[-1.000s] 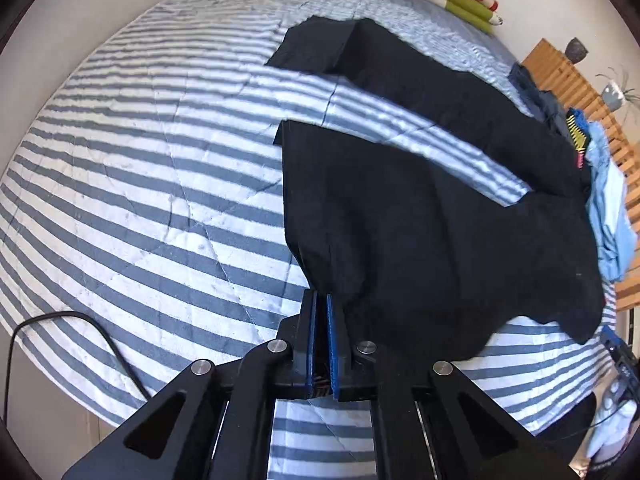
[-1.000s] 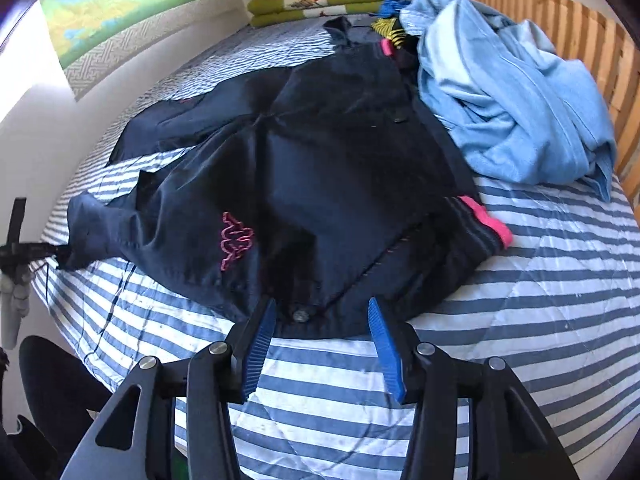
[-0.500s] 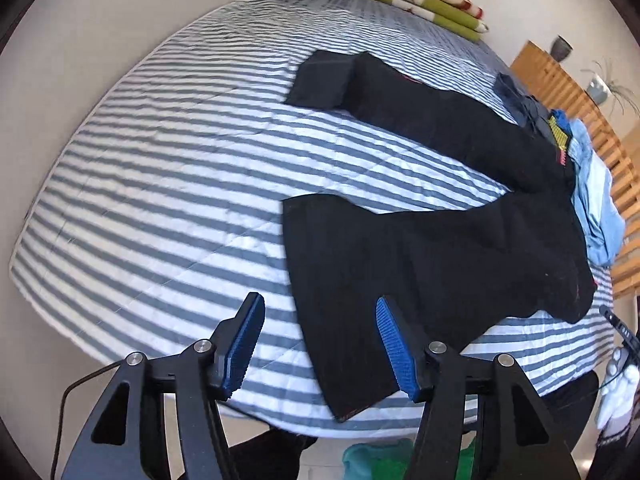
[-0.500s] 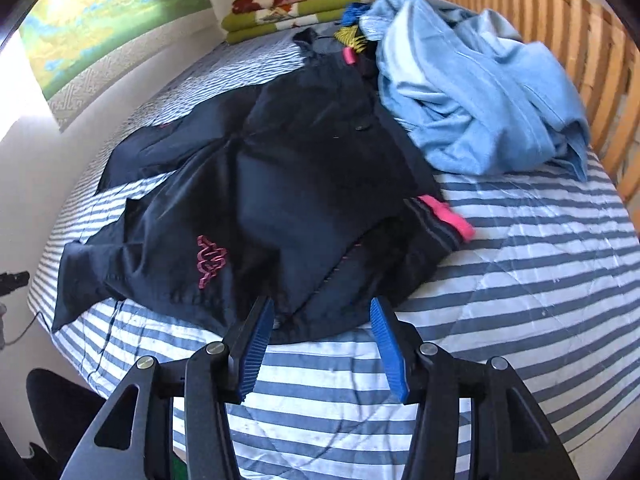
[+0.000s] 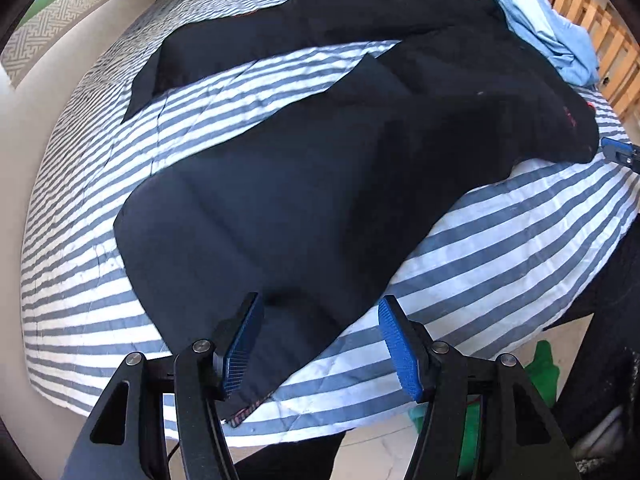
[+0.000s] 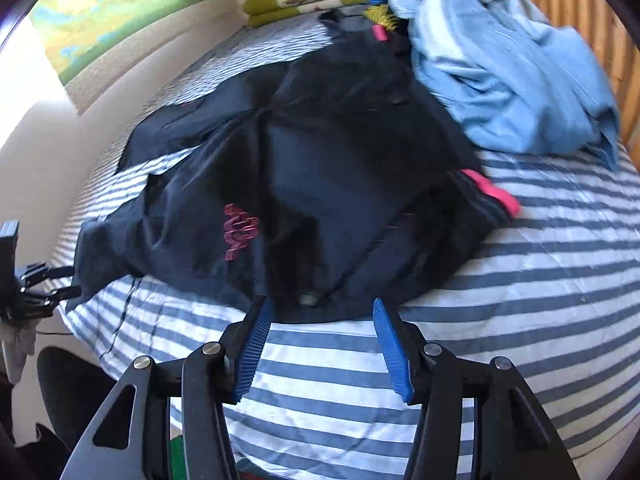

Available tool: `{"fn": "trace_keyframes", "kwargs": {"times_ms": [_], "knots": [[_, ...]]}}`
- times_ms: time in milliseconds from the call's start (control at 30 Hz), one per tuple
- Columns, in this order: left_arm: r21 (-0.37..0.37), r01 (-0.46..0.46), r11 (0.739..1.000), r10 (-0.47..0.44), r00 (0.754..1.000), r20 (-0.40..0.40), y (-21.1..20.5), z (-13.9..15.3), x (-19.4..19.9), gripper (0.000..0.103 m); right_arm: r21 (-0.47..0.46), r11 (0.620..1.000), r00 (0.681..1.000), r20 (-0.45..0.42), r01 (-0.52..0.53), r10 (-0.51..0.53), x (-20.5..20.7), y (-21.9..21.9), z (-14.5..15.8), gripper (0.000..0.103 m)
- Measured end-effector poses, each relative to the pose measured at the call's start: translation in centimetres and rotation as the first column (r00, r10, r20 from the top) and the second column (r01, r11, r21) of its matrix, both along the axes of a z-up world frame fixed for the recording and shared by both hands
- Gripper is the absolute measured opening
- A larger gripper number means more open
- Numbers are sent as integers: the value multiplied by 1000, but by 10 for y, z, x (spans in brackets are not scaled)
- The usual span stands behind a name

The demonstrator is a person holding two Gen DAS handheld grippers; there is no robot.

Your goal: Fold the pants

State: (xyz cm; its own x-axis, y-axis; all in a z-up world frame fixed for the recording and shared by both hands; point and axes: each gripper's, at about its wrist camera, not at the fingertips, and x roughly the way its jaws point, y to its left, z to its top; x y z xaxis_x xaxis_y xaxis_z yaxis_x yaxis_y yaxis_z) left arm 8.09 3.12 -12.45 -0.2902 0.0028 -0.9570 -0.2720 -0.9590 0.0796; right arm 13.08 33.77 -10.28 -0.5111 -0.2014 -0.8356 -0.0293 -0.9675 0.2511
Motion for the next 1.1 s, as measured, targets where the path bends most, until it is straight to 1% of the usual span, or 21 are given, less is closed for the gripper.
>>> {"fn": "trace_keyframes", "kwargs": {"times_ms": [67,167,233,300,367,433,467,533,567,633,733,800,833,867,900,933,967,1000,1033,1067,1100], "knots": [[-3,-34,999,34,999,17,-17,-9,-2,63,19,995,995,-17,-95,95,-6,-33,2,49],[60,-66,996,63,997,50,-35,-19,-8,63,40,975,976,-15,-218,219,-22,-78,1,49],[80,-54,995,51,998,39,-36,-19,-11,60,94,956,960,-4,-280,281,-29,-104,-3,49],[98,-28,995,25,999,29,-32,-17,-15,44,161,937,950,15,-309,311,-38,-121,-9,49],[94,-24,995,22,999,24,-30,-16,-19,15,224,920,946,33,-321,322,-47,-131,-15,49],[96,-42,994,39,999,28,-30,-12,-25,1,307,898,947,44,-316,318,-55,-138,-22,49],[91,-55,994,53,998,20,-32,-9,-27,0,342,885,947,62,-317,316,-61,-140,-26,49],[86,-65,994,65,998,3,-36,-2,-27,0,342,880,943,82,-331,322,-67,-141,-29,28],[94,-79,992,79,997,-4,-41,3,-26,0,329,881,940,93,-339,327,-68,-139,-28,2],[127,-77,989,79,997,-12,-50,17,-20,0,310,884,937,110,-349,331,-69,-134,-19,0],[125,-40,991,46,998,-40,-53,33,-6,0,237,900,930,77,-366,359,-63,-123,6,0],[106,-9,994,12,999,-34,-50,33,4,6,186,908,926,30,-374,376,-56,-115,24,0],[81,6,997,-4,1000,-26,-46,29,7,27,189,905,923,20,-381,384,-52,-116,28,2],[56,20,998,-19,1000,-21,-40,23,13,56,200,896,916,23,-397,401,-48,-119,29,11],[39,40,998,-39,999,-19,-34,17,14,66,211,882,905,36,-422,424,-45,-124,26,35],[24,59,998,-59,998,-19,-28,11,15,71,236,869,898,41,-436,439,-43,-131,20,48],[-3,75,997,-75,997,-12,-22,4,15,71,273,855,893,40,-441,448,-40,-138,14,62],[-48,87,995,-88,996,-13,-17,-5,15,71,318,833,886,51,-452,461,-38,-148,5,62],[-79,98,992,-101,995,-24,-15,-11,13,75,347,813,877,71,-468,474,-37,-158,-3,62],[-43,97,994,-99,994,-43,-17,-11,12,66,371,792,868,86,-484,490,-38,-167,-10,62],[3,94,996,-94,996,-11,-19,-14,8,61,394,769,856,100,-502,507,-38,-177,-18,62]]}}
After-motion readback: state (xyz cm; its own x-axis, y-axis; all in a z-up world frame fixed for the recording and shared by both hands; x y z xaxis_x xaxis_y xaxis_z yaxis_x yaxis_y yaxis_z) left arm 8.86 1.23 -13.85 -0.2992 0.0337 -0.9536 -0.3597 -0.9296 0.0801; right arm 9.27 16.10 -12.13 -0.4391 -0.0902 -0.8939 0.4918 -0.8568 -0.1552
